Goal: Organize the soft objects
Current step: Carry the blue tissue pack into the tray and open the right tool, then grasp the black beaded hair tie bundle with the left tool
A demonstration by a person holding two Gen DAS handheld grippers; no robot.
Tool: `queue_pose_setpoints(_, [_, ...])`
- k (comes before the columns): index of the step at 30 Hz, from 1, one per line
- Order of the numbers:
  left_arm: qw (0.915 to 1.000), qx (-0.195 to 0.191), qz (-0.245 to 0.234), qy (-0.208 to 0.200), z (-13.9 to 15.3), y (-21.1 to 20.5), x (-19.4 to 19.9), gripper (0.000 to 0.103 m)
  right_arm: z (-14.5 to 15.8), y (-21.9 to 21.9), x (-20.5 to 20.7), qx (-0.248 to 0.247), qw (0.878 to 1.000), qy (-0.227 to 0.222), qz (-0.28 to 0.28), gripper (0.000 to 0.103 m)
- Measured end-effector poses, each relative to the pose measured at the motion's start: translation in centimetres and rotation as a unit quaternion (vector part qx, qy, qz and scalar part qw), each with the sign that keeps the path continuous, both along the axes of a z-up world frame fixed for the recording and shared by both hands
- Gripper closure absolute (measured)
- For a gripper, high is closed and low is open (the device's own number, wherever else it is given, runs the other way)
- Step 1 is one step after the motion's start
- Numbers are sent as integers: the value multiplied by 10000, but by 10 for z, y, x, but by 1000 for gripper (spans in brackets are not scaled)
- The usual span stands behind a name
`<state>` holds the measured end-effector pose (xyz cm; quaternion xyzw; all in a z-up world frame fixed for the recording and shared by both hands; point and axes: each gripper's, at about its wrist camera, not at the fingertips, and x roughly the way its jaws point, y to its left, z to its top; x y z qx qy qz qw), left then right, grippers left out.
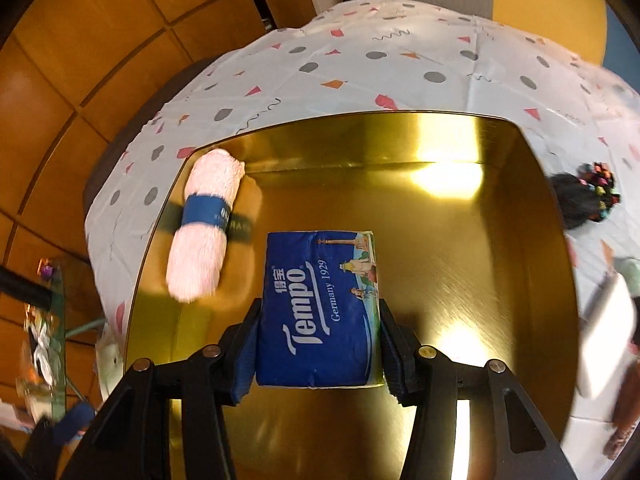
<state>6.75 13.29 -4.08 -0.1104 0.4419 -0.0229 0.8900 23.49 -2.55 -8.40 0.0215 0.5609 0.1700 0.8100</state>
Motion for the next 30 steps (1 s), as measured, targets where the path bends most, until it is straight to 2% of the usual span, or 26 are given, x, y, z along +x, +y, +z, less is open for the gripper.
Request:
queue_pose_setpoints(5, [9999, 19, 84, 62, -1, 4, 5, 27, -8, 7, 15, 281, 9994, 122, -146, 45])
queue_pose_setpoints(8, [9998, 30, 118, 124, -3, 5, 8, 27, -3, 5, 11, 286, 9995, -21, -100, 36])
queue_pose_setpoints(11, [9997, 30, 166, 197, -5, 4, 10, 27, 7, -7, 2, 361, 9991, -201, -132, 35])
queue_pose_setpoints(14, [9997, 15, 118, 200, -3, 0, 13, 27, 21, -23, -12, 383, 9981, -450, -155, 30])
queue_pose_setpoints(17, [9998, 157, -118, 103, 7, -12, 18, 27, 38, -44, -31, 277, 9964, -790, -122, 24])
queue_pose_setpoints(21, [9977, 378, -539, -136, 27, -37, 28, 27, 51, -82, -59, 133, 9937, -1093, -193, 22])
queue_pose_setpoints(30, [9857, 728, -1474, -377, 55, -119, 60, 27, 56, -198, -115, -323, 9885, -1213, -845, 22])
